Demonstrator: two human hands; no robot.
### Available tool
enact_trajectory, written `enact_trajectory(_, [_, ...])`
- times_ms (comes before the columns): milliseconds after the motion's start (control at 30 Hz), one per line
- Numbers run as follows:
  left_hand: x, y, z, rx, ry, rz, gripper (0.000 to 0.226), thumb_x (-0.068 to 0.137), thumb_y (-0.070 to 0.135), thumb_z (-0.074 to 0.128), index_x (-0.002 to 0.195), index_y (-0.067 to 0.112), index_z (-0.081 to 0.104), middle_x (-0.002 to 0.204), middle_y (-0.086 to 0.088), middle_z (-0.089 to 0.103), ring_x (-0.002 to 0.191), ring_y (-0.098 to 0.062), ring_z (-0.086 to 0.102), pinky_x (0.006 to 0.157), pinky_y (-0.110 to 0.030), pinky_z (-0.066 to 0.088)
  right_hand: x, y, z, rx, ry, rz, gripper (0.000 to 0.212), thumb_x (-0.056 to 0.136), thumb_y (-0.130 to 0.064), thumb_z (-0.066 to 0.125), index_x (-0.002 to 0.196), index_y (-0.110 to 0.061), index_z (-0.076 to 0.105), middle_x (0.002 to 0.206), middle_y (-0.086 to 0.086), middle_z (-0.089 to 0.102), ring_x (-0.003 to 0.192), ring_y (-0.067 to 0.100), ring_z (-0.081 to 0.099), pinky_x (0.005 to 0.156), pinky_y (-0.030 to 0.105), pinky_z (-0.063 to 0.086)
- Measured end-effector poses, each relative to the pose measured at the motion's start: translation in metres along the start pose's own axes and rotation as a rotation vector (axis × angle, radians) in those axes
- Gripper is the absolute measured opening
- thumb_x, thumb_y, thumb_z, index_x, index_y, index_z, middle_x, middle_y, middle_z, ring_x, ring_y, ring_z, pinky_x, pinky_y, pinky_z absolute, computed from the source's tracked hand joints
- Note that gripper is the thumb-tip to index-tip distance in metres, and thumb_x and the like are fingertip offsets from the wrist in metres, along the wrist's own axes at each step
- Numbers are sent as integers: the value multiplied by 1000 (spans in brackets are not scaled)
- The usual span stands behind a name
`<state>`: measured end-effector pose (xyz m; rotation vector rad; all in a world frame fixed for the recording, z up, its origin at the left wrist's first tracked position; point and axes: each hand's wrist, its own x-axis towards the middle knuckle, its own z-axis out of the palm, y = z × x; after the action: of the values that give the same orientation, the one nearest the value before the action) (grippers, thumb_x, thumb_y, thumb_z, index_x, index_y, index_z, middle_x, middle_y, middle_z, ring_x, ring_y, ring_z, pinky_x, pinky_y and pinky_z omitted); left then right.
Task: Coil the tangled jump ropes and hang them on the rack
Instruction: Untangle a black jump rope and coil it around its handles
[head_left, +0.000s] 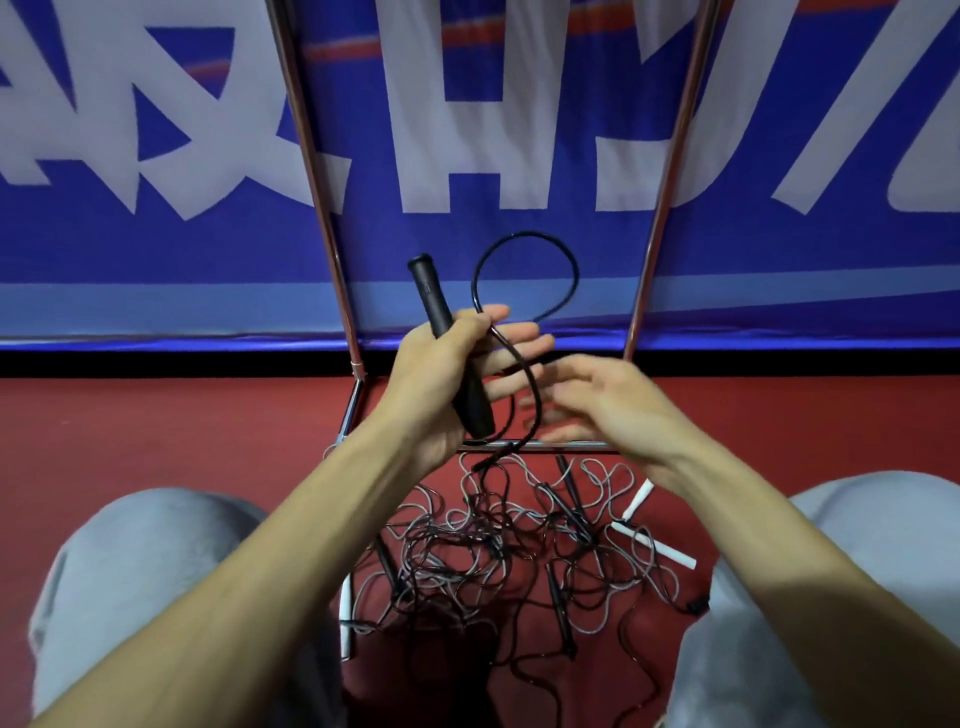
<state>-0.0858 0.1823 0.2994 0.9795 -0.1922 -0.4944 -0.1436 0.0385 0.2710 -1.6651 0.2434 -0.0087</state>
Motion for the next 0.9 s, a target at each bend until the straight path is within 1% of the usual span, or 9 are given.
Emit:
enact_trajectory(133, [2, 8, -6, -170, -14, 1, 10, 98, 8, 48, 100, 1, 55, 91, -19, 73, 89, -31, 72, 74, -40, 60, -2, 10, 17, -226, -245, -23, 21, 93, 2, 51, 106, -9, 64, 111, 17, 68, 96, 16, 66, 87, 32, 53])
enact_trajectory(233, [7, 14, -13, -291, 0, 16, 9, 97, 7, 49, 98, 2, 56, 94, -19, 73, 89, -31, 72, 78, -40, 60, -1, 10, 20, -324, -213, -128, 15, 93, -2, 56, 100, -10, 66, 96, 15, 69, 83, 10, 61, 80, 28, 52])
enact_trajectory(300, [9, 16, -17, -288, 35, 44, 8, 97, 8, 50, 97, 4, 57, 97, -18, 73, 92, -29, 72, 82, -38, 59, 1, 11, 18, -378, -156, -170, 16, 94, -5, 56, 97, -15, 67, 91, 16, 68, 82, 14, 59, 83, 37, 52])
enact_trajectory(433, [14, 13, -23, -48, 117, 105, 7, 98, 15, 52, 98, 11, 58, 103, -11, 73, 100, -23, 70, 87, -38, 55, 2, 8, 11, -184, -86, -168, 18, 97, -2, 47, 103, -6, 63, 96, 12, 71, 85, 25, 67, 81, 32, 58])
enact_trajectory(533, [16, 1, -22, 243, 108, 50, 11, 97, 11, 52, 95, 15, 62, 96, -5, 73, 86, -13, 71, 77, -29, 51, 0, 0, 5, 1, -40, -213, 16, 98, 0, 43, 98, -1, 60, 91, 8, 70, 77, 25, 68, 75, 29, 59])
enact_trajectory(600, [14, -9, -22, 499, 31, 13, 15, 93, 2, 54, 99, 9, 67, 88, -6, 71, 71, -5, 66, 66, -19, 46, -3, -7, -2, 118, 1, -235, 17, 97, 0, 43, 93, 0, 60, 87, 7, 70, 74, 25, 70, 75, 31, 60])
enact_trajectory(667, [12, -17, -22, 572, -92, -79, 19, 94, 0, 53, 108, 2, 66, 93, -13, 70, 79, -11, 67, 71, -14, 50, -4, -11, -9, 196, 53, -251, 19, 97, 1, 43, 90, 0, 60, 83, 9, 68, 74, 26, 70, 75, 33, 60])
enact_trajectory(767, [7, -19, -19, 526, -221, -216, 16, 97, 6, 50, 104, 5, 64, 82, -15, 70, 75, -23, 69, 78, -23, 56, -3, -15, -23, 153, 206, -266, 16, 95, 1, 48, 89, 6, 62, 84, 9, 66, 77, 22, 69, 69, 29, 59])
enact_trajectory(900, [12, -21, -22, 835, -168, -71, 15, 97, 8, 54, 93, 2, 67, 64, -9, 59, 55, -16, 58, 60, -26, 51, -1, -14, -41, 89, 405, -192, 19, 94, -6, 54, 81, 3, 64, 75, 6, 64, 60, 12, 63, 52, 17, 51])
